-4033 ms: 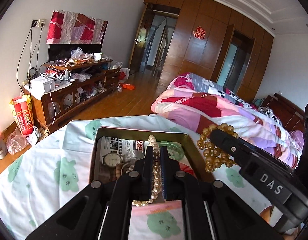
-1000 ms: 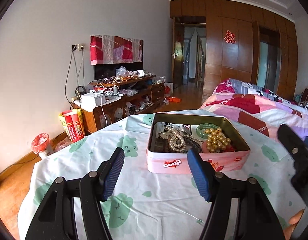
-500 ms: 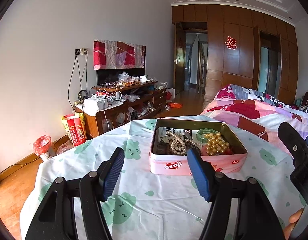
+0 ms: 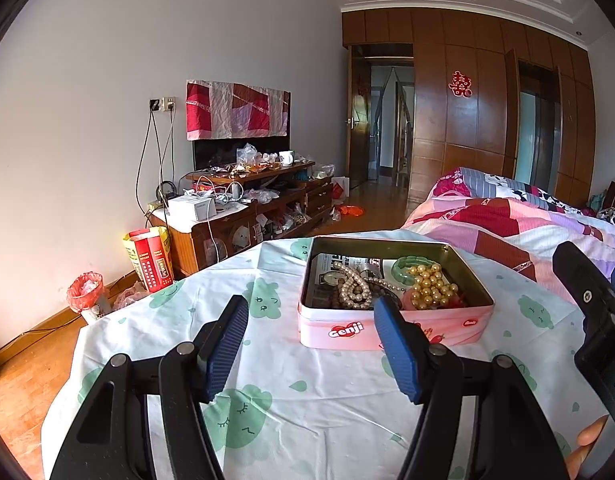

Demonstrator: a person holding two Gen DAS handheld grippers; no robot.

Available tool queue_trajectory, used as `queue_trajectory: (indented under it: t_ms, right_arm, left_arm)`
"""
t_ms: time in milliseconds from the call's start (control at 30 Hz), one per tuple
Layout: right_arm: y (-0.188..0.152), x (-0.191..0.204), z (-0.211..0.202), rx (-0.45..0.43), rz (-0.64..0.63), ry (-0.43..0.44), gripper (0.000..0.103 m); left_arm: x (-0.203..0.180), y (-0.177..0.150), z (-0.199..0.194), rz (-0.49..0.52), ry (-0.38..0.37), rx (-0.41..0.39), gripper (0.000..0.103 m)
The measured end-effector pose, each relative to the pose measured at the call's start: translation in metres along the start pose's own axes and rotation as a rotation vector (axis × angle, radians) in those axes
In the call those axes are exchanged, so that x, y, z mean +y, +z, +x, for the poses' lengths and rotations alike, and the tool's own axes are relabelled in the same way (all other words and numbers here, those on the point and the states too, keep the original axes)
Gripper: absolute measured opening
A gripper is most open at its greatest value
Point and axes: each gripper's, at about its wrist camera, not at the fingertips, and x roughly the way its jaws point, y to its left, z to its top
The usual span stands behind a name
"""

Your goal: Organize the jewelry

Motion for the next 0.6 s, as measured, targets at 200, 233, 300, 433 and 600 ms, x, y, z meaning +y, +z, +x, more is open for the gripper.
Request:
queue_trajectory:
  t_ms: [200,233,300,433,600]
  right_arm:
    - [0.0003,-0.0001,-0.0002,-0.002,0.000,0.000,0.103]
    - [0.0003,0.0001,0.0004,0.000,-0.001,0.000,0.103]
    - [0.0003,0.0001,0.0004,0.000,-0.001,0.000,0.103]
    - [0.0004,0.0002,0.0005,0.000,-0.001,-0.001,0.103]
    - [0.0006,-0.0001,0.0001,0.000,0.000,0.000,0.103]
  left_arm:
    - [0.0006,-0.0004,0.0002,0.002,0.003,0.000,0.066]
    - [0.0010,-0.0005,-0.0001,0.002,0.003,0.000,0.066]
    - [0.0012,-0.0004,-0.0001,0.000,0.003,0.000,0.066]
    - [0.0007,-0.0005,-0.0002,0.002,0.004,0.000,0.066]
    - [0.0014,-0.0003,0.0001,0.002,0.003,-0.003,0.066]
